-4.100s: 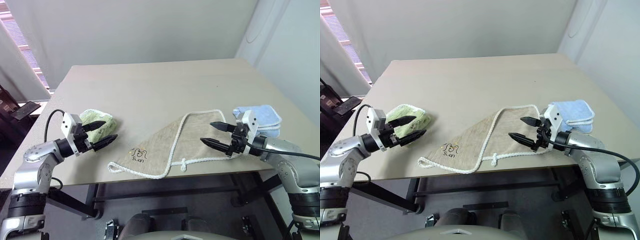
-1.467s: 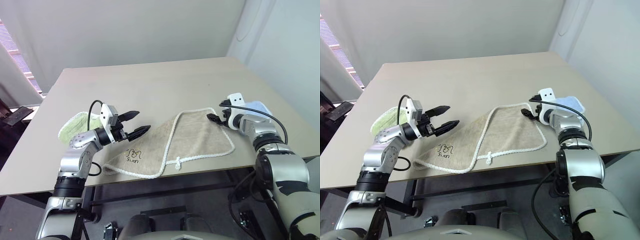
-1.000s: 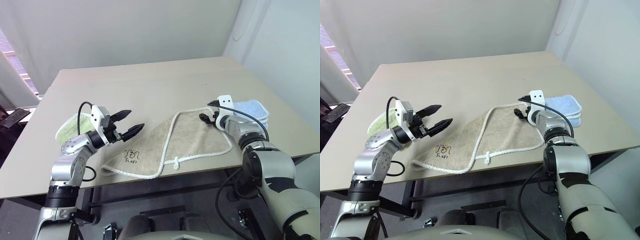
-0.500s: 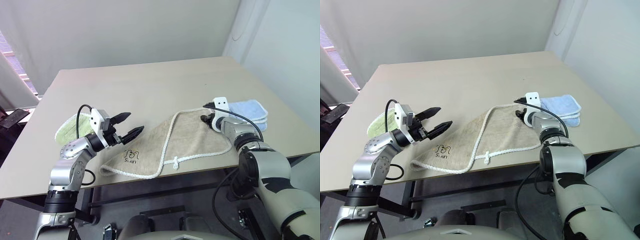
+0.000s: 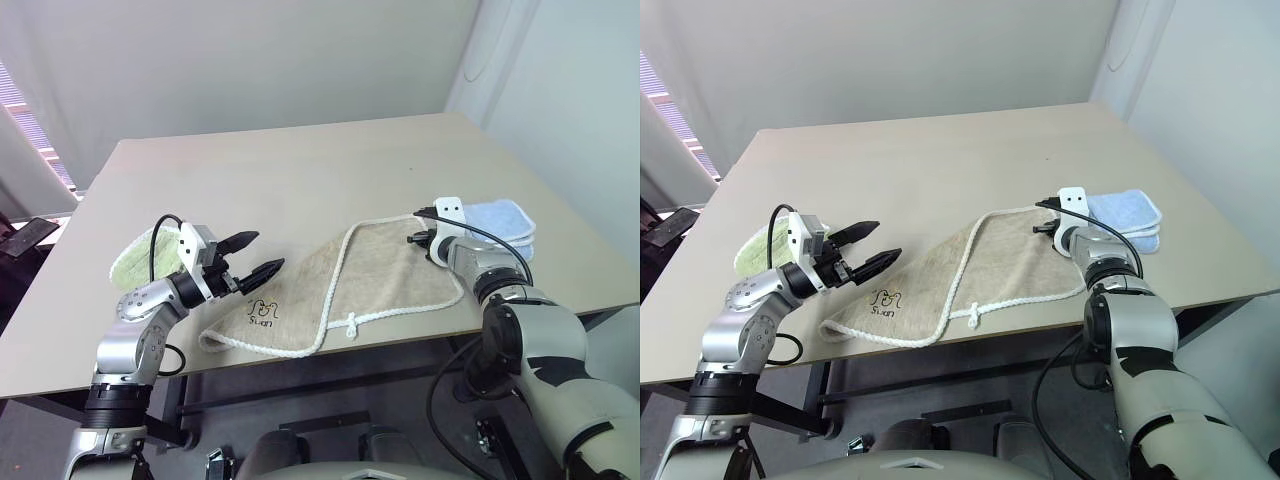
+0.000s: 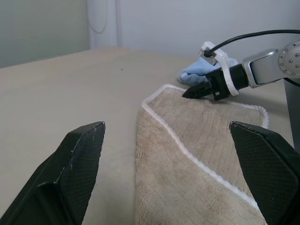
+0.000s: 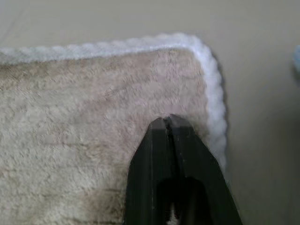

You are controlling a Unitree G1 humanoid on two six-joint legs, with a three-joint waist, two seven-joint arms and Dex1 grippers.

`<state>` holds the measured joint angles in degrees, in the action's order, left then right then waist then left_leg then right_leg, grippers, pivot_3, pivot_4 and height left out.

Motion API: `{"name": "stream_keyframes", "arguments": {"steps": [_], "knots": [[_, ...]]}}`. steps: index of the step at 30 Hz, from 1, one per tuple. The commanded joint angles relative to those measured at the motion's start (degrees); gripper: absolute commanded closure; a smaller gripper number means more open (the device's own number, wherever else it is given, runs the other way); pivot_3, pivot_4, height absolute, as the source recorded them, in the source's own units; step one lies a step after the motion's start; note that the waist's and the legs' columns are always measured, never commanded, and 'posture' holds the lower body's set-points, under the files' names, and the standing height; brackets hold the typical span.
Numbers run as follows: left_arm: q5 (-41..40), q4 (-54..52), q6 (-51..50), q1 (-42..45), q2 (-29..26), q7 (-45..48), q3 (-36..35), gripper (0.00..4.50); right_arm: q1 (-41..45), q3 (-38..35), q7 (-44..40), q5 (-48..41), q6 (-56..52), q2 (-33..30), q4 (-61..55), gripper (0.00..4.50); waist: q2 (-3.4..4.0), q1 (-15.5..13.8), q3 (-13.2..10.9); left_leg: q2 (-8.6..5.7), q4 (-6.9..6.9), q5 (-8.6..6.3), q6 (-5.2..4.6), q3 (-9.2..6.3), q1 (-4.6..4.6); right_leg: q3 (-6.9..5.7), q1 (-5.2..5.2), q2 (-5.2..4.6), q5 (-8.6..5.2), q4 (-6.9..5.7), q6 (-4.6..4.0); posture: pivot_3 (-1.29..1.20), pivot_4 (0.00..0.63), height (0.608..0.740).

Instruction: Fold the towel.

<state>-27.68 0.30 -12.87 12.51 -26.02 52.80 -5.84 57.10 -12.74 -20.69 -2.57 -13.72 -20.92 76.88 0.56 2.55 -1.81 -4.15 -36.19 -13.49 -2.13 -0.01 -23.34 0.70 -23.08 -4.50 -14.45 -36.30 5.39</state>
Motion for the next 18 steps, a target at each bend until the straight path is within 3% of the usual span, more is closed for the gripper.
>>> {"name": "stream_keyframes", "arguments": {"steps": [1,7,16,18], "knots": [[0.02,-0.54,1.31,1.30,-0.72,0.86,-0.41,0.00,0.59,-0.44,-0.24,-0.40,-0.51,0.07,-0.89,3.13,0.00,0.01,0.00,0.00,0.00,0.00,0.00,0.00,0.01,0.00,0.01,0.00,0.00,0.00,0.00,0.00,0.000,0.736],[0.15,-0.02,1.42,1.77,-0.77,1.07,-0.70,0.00,0.98,0.34,-1.32,0.20,0.76,0.67,-1.42,1.09,0.00,-0.08,0.00,-0.01,-0.04,0.00,0.00,0.00,0.06,0.00,0.10,-0.01,-0.03,0.00,-0.07,0.00,0.000,0.736],[0.23,-0.91,1.16,2.29,-0.86,0.12,-0.80,0.00,-0.76,5.58,2.06,5.43,-1.42,2.73,-0.08,1.09,-0.01,0.02,0.02,0.00,-0.01,0.00,0.01,-0.05,0.25,0.00,0.26,0.03,-0.02,0.00,-0.11,0.00,0.000,0.736],[0.16,-1.40,1.00,2.09,-0.84,-0.20,-0.82,0.00,-0.62,5.72,1.63,5.38,-1.36,2.94,-0.24,1.49,-0.01,-0.03,0.02,0.00,0.03,0.00,0.01,-0.06,0.51,0.00,0.35,0.03,-0.04,0.04,-0.13,0.00,0.000,0.736]]}}
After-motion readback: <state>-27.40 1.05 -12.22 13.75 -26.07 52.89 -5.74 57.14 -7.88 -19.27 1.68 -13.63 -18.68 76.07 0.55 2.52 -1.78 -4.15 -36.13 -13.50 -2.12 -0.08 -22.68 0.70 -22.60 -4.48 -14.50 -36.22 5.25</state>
